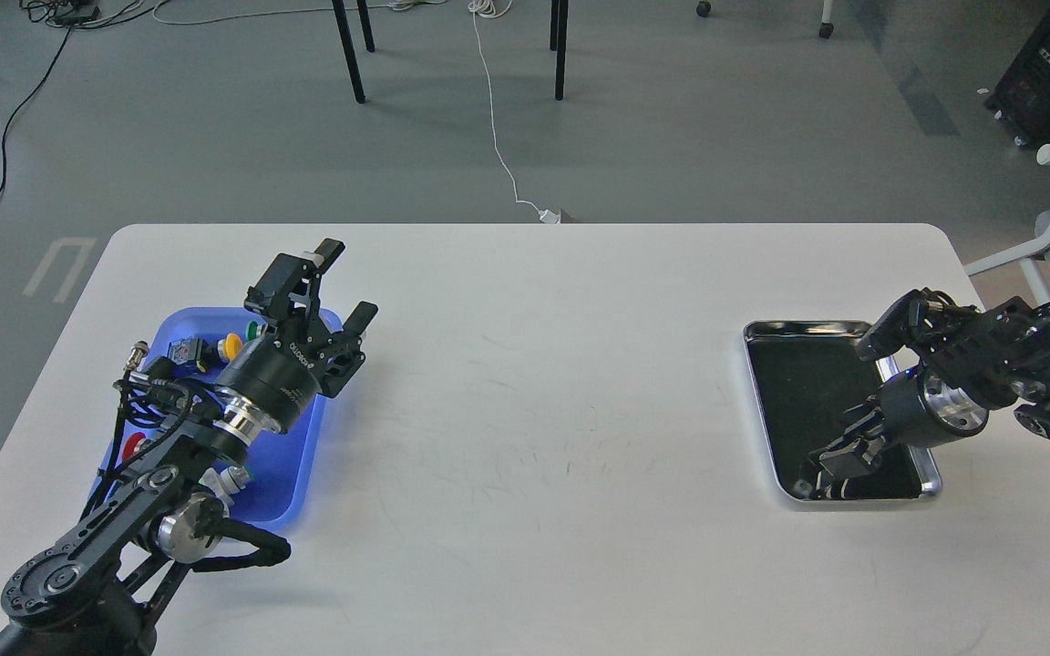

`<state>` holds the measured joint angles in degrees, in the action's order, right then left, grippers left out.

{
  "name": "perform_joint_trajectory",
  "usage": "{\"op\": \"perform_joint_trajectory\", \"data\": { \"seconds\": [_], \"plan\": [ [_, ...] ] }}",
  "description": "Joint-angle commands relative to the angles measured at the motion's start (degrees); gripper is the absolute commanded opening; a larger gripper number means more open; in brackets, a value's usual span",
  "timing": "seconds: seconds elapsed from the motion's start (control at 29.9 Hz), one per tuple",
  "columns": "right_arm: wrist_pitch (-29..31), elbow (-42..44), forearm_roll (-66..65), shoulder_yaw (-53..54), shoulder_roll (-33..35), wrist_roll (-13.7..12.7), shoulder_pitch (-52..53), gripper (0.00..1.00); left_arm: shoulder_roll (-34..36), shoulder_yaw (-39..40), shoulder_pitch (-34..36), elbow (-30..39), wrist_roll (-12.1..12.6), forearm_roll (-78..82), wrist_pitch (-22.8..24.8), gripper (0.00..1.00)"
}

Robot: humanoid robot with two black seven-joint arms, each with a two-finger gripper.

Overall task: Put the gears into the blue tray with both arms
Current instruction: 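Lower the right gripper into the metal tray and grasp another black part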

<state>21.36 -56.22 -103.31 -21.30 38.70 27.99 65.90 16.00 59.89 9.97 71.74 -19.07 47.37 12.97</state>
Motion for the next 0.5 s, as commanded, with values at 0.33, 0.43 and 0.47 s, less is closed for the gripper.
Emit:
{"op": "perform_joint_trajectory", "data": {
  "seconds": [0.33,0.43,0.47],
  "plan": [
    [-0.26,-0.30,-0.05,-0.14,0.85,0.01,0.01,0.55,0.00,-0.04,-0.04,-0.02,0.00,0.09,0.04,0.98],
    [-0.26,-0.30,-0.05,-0.14,0.85,0.01,0.01,0.49,-0.09,-0.04,0.05,-0.02,0.09,0.09,0.04,0.98],
    [-0.26,-0.39,0.04,-0.14,0.85,0.01,0.01,0.49,-0.09,-0.04,-0.04,-0.02,0.09,0.09,0.04,0.98]
  ]
}}
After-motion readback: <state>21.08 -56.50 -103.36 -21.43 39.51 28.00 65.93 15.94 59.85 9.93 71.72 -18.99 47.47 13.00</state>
